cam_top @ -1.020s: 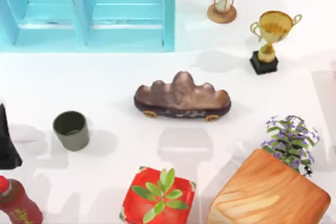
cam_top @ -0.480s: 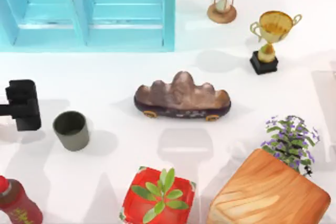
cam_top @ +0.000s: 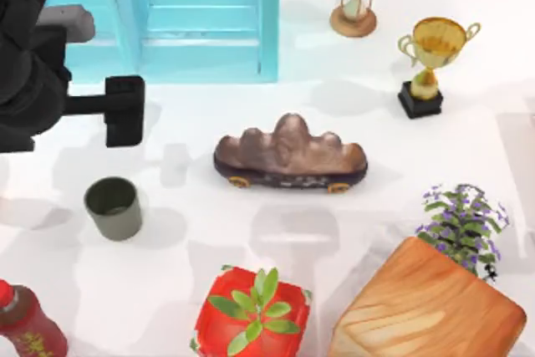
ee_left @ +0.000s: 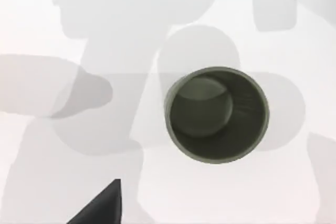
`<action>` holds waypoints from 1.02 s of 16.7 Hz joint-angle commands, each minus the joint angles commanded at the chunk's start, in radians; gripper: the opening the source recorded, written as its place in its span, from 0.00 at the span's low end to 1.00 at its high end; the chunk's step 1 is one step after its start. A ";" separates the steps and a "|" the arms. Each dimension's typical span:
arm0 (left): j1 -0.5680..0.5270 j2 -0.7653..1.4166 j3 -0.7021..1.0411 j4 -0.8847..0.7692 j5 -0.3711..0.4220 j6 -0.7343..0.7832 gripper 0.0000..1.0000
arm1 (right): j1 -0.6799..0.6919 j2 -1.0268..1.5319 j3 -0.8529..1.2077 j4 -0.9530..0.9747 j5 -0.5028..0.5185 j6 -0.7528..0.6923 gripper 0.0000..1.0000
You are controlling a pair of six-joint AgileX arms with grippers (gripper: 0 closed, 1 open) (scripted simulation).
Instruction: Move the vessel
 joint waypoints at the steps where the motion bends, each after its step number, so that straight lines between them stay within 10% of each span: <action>1: -0.014 0.069 0.057 -0.047 0.000 -0.013 1.00 | 0.000 0.000 0.000 0.000 0.000 0.000 1.00; 17: -0.078 0.402 0.290 -0.229 0.000 -0.074 1.00 | 0.000 0.000 0.000 0.000 0.000 0.000 1.00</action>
